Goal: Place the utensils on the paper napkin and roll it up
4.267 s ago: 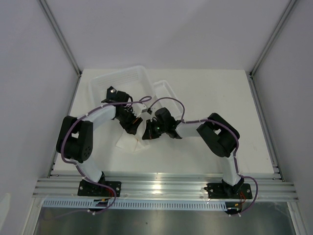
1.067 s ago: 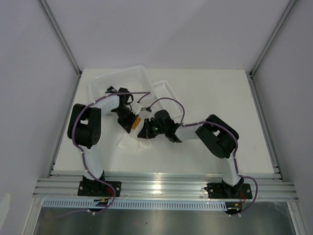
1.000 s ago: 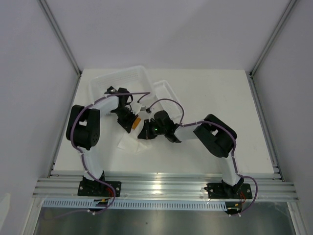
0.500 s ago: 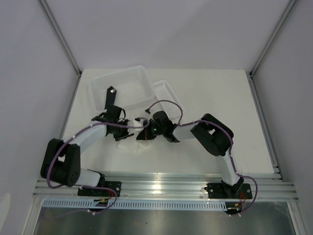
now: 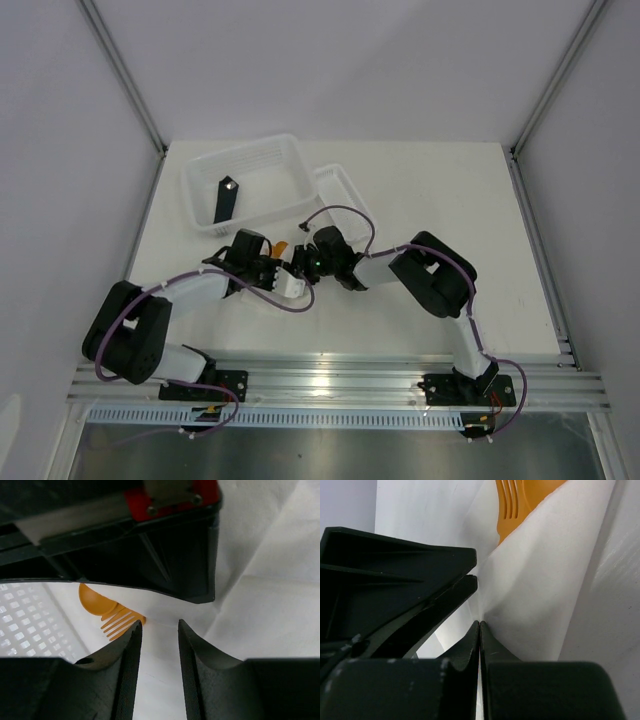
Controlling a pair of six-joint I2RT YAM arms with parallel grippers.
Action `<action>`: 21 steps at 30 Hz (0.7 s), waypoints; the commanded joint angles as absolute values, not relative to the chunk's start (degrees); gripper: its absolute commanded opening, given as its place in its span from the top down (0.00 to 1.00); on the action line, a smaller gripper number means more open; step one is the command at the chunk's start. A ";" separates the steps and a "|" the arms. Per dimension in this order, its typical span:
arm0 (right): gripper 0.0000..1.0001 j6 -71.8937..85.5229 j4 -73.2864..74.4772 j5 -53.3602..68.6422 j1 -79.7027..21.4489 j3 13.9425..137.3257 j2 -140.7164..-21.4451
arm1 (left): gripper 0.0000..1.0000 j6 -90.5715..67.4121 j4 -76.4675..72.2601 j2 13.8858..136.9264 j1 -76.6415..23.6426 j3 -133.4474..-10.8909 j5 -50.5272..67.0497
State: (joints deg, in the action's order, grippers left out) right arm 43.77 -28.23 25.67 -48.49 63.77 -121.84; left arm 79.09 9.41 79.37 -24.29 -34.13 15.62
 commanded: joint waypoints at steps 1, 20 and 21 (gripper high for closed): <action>1.00 44.12 -29.44 25.75 -48.16 64.07 -122.26 | 0.61 86.30 14.03 79.45 -24.70 -36.47 17.13; 1.00 43.95 -28.39 25.66 -46.67 63.46 -118.39 | 0.50 90.36 21.27 77.17 -25.40 -37.97 13.89; 1.00 43.95 -28.39 25.75 -46.58 63.46 -118.30 | 0.50 89.92 20.83 77.25 -25.40 -37.88 13.71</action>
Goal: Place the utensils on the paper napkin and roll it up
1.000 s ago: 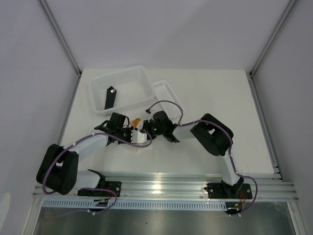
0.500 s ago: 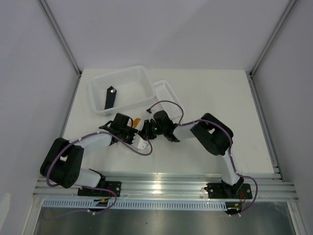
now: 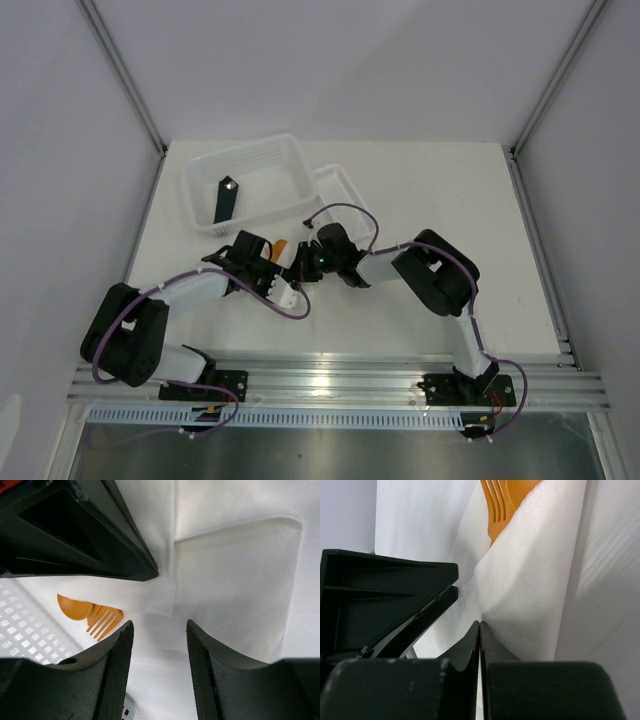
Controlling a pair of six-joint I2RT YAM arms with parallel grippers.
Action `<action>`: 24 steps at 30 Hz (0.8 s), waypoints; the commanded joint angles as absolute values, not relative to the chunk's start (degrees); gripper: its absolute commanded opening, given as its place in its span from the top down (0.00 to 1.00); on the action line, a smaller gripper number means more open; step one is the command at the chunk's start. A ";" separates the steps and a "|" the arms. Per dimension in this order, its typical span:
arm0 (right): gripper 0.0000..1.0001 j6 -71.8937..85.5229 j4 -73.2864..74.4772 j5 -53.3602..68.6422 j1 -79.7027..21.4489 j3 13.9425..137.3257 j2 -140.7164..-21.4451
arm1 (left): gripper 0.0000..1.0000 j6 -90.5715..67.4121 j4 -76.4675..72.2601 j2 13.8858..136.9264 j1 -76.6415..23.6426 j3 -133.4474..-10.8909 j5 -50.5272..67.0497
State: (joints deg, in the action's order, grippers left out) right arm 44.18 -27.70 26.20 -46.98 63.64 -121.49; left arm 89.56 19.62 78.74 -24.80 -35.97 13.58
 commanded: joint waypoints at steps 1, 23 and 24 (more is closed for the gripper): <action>1.00 43.95 -28.48 25.84 -46.50 63.46 -118.13 | 0.49 89.74 19.70 77.34 -25.49 -37.97 13.62; 1.00 45.35 -29.53 26.19 -46.05 61.96 -117.33 | 0.67 86.22 12.04 83.94 -27.77 -39.38 9.76; 1.00 45.35 -29.53 26.28 -45.97 61.96 -117.33 | 0.76 86.22 11.87 83.85 -27.69 -39.03 9.84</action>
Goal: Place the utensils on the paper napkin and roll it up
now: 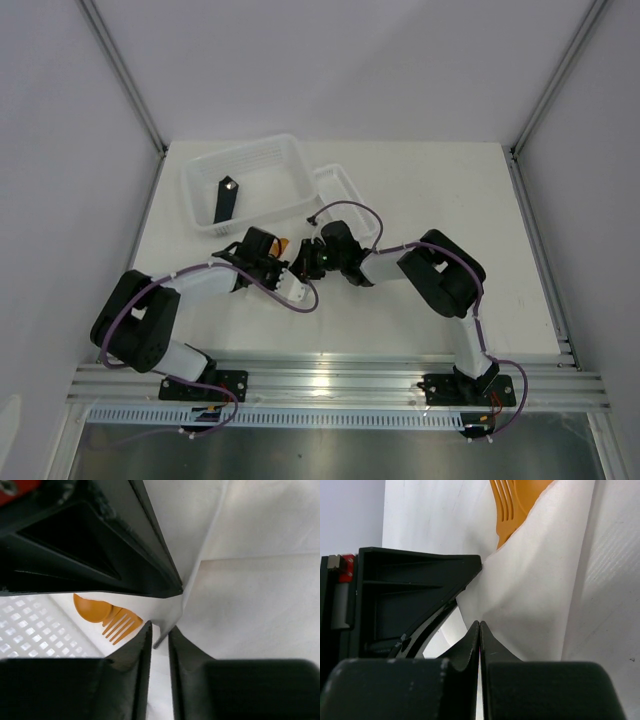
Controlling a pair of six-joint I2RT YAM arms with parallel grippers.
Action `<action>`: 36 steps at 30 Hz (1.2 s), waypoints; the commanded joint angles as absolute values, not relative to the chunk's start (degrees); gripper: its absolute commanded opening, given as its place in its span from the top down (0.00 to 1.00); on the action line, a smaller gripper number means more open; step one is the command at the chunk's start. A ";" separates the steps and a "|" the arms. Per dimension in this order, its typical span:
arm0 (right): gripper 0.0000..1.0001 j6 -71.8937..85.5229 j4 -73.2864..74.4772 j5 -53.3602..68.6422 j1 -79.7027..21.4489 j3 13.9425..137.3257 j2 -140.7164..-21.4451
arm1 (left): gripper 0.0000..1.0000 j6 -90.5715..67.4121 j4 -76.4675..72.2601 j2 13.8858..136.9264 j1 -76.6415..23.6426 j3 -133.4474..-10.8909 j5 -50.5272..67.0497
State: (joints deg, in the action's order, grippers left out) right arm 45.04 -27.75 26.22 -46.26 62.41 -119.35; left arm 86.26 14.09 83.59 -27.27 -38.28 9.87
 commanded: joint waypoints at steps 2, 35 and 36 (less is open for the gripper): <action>1.00 45.35 -29.53 26.37 -46.05 61.88 -117.25 | 0.84 86.48 12.04 83.76 -27.77 -39.20 9.76; 1.00 44.74 -26.63 27.25 -45.53 57.48 -116.98 | 0.76 88.43 19.07 84.73 -27.60 -40.51 7.64; 1.00 44.65 -26.63 27.16 -45.53 57.57 -116.63 | 0.72 86.59 19.42 84.29 -27.60 -40.69 7.99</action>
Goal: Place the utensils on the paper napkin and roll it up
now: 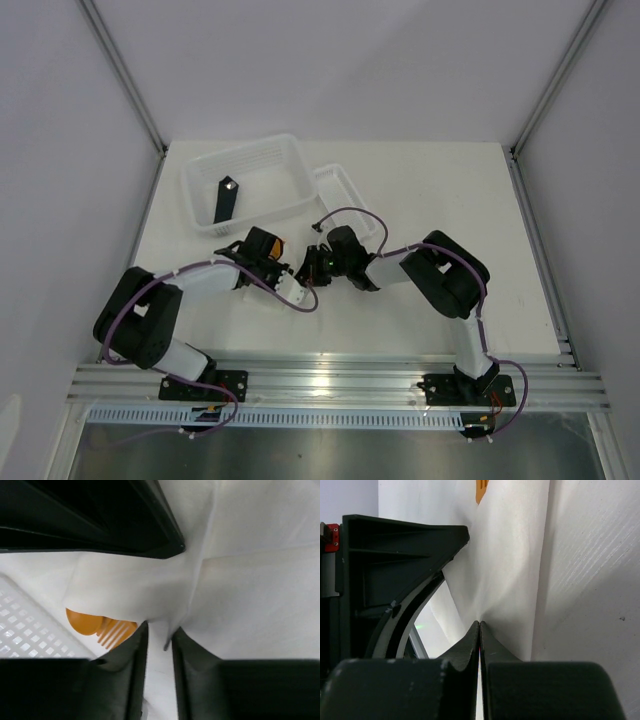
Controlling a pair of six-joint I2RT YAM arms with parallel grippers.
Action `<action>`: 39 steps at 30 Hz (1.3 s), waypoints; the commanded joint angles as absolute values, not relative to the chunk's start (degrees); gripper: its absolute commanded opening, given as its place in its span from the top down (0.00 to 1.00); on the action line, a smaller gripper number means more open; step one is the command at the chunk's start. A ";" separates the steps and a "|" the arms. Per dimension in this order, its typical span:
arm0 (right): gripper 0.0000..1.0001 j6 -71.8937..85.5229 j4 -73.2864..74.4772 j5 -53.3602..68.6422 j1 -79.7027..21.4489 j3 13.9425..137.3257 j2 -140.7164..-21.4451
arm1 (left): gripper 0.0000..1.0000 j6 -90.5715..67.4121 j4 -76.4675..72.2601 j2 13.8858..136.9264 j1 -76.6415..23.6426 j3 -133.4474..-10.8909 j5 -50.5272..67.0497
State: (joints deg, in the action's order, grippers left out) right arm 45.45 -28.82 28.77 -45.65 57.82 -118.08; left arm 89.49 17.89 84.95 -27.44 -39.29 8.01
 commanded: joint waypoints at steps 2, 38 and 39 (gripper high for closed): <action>1.00 44.74 -26.37 27.16 -45.53 57.92 -116.54 | 0.63 85.17 20.65 82.54 -27.33 -42.01 8.35; 1.00 43.77 -23.82 24.96 -46.14 59.94 -117.86 | 0.47 86.13 29.71 70.22 -28.30 -30.68 3.43; 1.00 43.77 -23.91 24.96 -46.14 59.94 -117.86 | 0.49 86.39 28.92 70.31 -28.30 -29.72 3.17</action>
State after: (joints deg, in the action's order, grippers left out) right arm 45.34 -26.61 27.55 -45.93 58.96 -118.06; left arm 85.58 32.18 70.19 -27.83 -32.01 3.01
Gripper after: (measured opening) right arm 0.002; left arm 0.525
